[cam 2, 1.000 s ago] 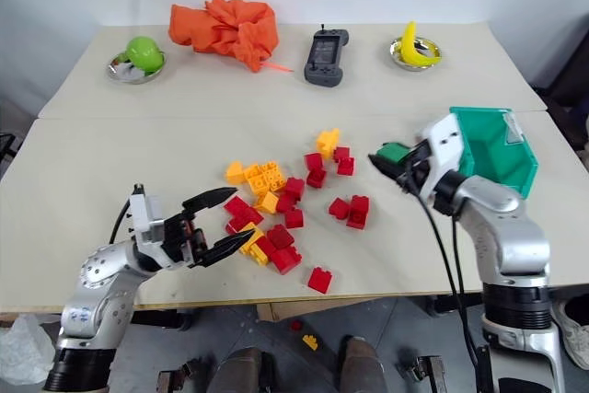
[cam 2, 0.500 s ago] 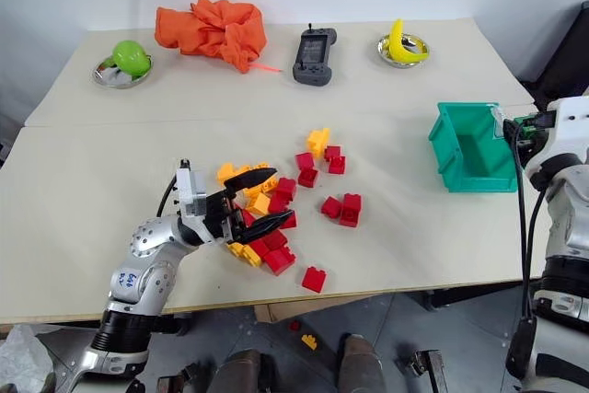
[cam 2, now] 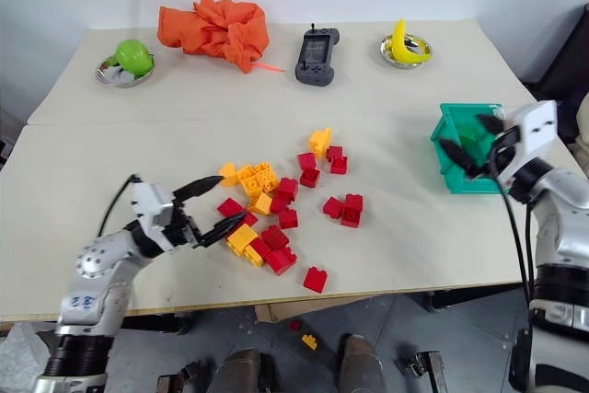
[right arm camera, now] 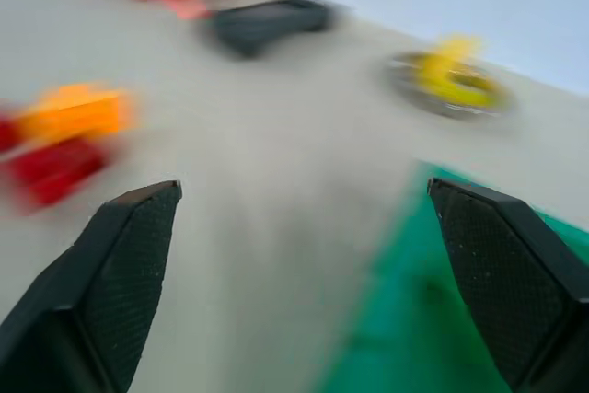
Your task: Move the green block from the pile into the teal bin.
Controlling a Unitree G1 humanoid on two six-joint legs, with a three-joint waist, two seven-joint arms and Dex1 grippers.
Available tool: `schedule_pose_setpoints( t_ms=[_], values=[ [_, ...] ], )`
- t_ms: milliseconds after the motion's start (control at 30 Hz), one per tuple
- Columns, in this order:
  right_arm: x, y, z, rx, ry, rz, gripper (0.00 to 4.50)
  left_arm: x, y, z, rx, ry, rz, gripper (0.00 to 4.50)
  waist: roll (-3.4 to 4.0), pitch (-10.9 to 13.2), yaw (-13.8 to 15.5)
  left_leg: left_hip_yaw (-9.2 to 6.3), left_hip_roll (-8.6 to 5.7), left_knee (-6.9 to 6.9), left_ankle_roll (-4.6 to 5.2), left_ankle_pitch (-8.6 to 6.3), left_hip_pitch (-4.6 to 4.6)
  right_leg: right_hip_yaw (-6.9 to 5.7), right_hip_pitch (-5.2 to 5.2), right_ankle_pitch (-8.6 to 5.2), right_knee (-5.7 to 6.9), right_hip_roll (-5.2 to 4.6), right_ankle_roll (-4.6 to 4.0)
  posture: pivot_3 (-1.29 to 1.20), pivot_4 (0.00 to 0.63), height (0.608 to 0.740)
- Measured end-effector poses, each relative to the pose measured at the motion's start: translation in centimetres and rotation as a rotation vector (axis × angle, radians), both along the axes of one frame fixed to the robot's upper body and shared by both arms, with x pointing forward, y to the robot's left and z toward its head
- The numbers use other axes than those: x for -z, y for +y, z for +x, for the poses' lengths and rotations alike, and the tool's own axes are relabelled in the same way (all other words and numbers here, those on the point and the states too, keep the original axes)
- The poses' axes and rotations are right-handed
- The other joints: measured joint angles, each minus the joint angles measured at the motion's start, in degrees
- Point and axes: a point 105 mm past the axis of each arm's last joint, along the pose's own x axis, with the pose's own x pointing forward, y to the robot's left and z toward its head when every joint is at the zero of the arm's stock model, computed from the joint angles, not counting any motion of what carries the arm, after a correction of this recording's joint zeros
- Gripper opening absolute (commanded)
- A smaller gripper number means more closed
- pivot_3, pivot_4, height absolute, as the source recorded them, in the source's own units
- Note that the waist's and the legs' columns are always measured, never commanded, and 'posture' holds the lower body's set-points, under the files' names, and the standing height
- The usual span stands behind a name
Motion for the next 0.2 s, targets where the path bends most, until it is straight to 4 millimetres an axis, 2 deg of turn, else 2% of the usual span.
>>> schedule_pose_setpoints(
  t_ms=[33, 100, 200],
  values=[
    [1.5, 1.9, -1.3, -0.11, 0.028, -0.056, 4.49, 0.3, 1.3, -0.1, -0.06, 0.006, 0.018, 4.5, 0.0, 0.0, 0.09, -0.02, 0.0, -0.01, 0.0, 0.0, 0.02, -0.01, 0.02, 0.0, -0.02, 0.0, 0.0, 0.0, 0.15, 0.74],
    [4.0, 4.2, -3.3, -0.251, 0.072, -0.06, 4.49, 0.9, 2.8, -0.4, -0.132, 0.025, 0.044, 4.5, -0.01, 0.0, 0.33, -0.02, -0.01, 0.0, 0.0, 0.0, 0.0, -0.03, 0.03, 0.0, -0.04, 0.0, 0.0, 0.0, 0.15, 0.74],
    [6.6, 5.7, -5.3, -0.347, 0.116, -0.038, 4.49, 1.6, 4.0, -0.8, -0.2, 0.033, 0.057, 4.5, -0.01, 0.01, 1.03, -0.01, -0.02, 0.08, 0.01, -0.01, 0.01, -0.01, 0.06, 0.01, -0.03, -0.01, 0.02, 0.0, 0.15, 0.74]
  ],
)
